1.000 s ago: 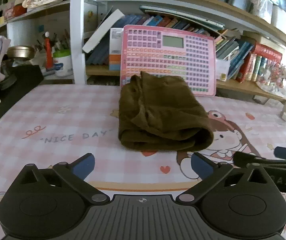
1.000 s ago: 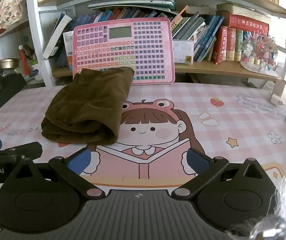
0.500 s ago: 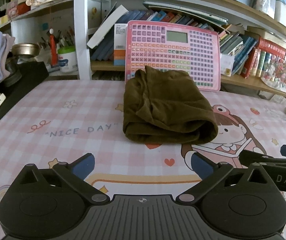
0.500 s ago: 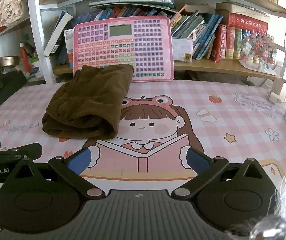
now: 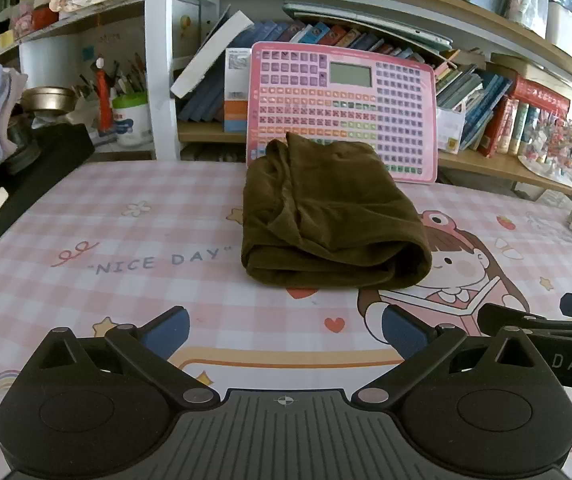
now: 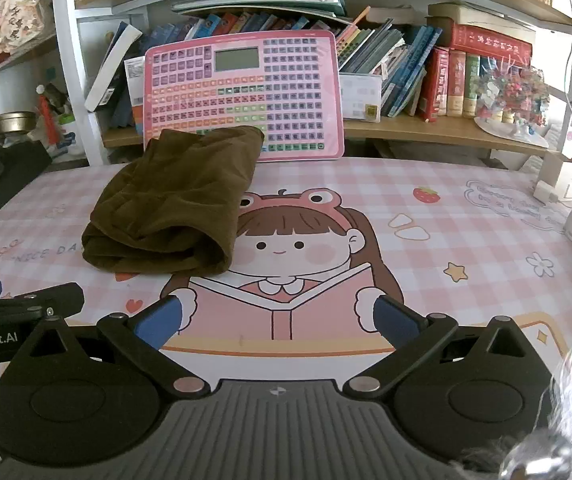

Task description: Fold clothes

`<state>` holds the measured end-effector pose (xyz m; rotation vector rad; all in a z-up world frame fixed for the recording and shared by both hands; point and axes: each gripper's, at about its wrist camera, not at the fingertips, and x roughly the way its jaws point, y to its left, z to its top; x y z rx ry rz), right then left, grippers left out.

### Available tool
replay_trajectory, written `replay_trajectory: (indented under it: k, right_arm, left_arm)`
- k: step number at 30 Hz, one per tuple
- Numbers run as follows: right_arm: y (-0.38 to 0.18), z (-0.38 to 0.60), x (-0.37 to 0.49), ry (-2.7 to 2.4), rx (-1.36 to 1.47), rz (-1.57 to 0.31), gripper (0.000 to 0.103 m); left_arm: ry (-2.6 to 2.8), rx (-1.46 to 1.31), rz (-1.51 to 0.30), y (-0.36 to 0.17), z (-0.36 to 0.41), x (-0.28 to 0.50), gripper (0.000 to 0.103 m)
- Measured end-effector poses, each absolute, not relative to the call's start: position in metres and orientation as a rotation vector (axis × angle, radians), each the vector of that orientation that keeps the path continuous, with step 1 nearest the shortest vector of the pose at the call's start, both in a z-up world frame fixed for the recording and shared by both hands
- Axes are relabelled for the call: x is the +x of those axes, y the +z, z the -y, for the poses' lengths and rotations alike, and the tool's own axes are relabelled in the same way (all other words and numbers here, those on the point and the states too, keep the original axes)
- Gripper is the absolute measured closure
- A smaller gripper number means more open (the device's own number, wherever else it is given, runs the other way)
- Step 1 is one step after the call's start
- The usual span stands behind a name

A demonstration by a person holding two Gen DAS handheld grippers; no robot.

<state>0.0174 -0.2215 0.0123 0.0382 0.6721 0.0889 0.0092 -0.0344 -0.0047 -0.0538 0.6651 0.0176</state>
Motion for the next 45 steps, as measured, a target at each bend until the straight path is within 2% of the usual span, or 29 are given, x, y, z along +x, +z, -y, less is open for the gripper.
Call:
replay_trajectory:
  k: [45]
  right_arm:
    - [0.0116, 0.2184, 0.0176, 0.096, 0.032, -0.678, 0.000]
  left_arm:
    - [0.029, -0.078, -0.669, -0.0037, 0.0307, 0.0087, 0.000]
